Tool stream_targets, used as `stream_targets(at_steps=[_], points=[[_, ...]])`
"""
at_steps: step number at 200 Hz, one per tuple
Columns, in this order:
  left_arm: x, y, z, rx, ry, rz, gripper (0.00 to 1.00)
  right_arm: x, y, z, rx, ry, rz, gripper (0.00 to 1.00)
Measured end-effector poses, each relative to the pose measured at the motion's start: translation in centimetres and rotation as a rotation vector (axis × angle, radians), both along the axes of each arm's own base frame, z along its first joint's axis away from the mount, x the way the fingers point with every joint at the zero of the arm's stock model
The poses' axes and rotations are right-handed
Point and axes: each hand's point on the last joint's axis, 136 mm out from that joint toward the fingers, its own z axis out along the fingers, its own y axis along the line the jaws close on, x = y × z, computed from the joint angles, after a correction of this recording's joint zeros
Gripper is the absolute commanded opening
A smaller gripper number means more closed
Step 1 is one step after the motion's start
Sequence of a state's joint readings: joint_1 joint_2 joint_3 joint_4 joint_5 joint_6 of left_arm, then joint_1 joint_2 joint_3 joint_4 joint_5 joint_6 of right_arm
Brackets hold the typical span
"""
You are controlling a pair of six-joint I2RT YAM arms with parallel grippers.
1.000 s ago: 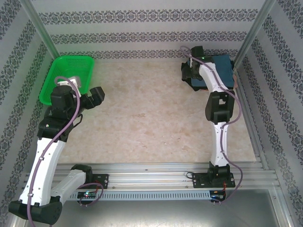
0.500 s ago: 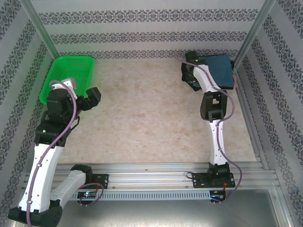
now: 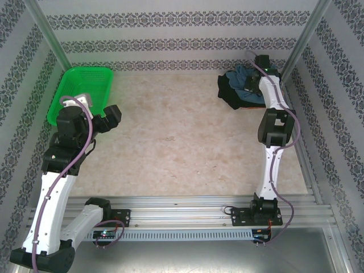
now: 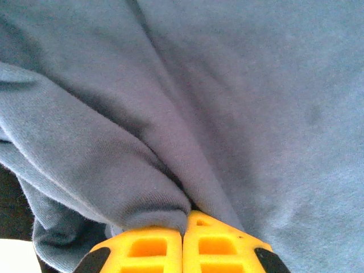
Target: Fold and stack the t-shirts
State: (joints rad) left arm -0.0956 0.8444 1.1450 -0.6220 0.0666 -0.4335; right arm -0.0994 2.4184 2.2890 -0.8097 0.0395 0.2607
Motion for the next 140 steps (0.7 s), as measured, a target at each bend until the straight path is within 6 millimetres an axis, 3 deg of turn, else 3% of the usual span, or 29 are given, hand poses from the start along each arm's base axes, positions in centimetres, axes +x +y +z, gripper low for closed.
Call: stream_targets(at_steps=[23,56,103,124,140], points=[[0.0,0.0,0.0,0.000,0.000,0.000,1.00,0.1,0.8,-0.3,0.026,-0.003,0.015,0.07],[0.0,0.0,-0.4,0.000,0.007,0.001,1.00,0.1,3.6,-0.8,0.048,0.007,0.066,0.07],[-0.2,0.1,-1.7,0.001,0.031,0.005,1.00,-1.6,8.3,-4.9,0.087,0.090,0.139,0.05],[-0.5,0.2,-1.8,-0.005,0.028,0.010,1.00,-2.5,9.4,-6.7,0.111,0.122,0.140,0.05],[-0.7,0.3,-1.9,-0.008,0.026,0.012,1.00,-2.4,9.9,-6.8,0.128,0.115,0.139,0.10]])
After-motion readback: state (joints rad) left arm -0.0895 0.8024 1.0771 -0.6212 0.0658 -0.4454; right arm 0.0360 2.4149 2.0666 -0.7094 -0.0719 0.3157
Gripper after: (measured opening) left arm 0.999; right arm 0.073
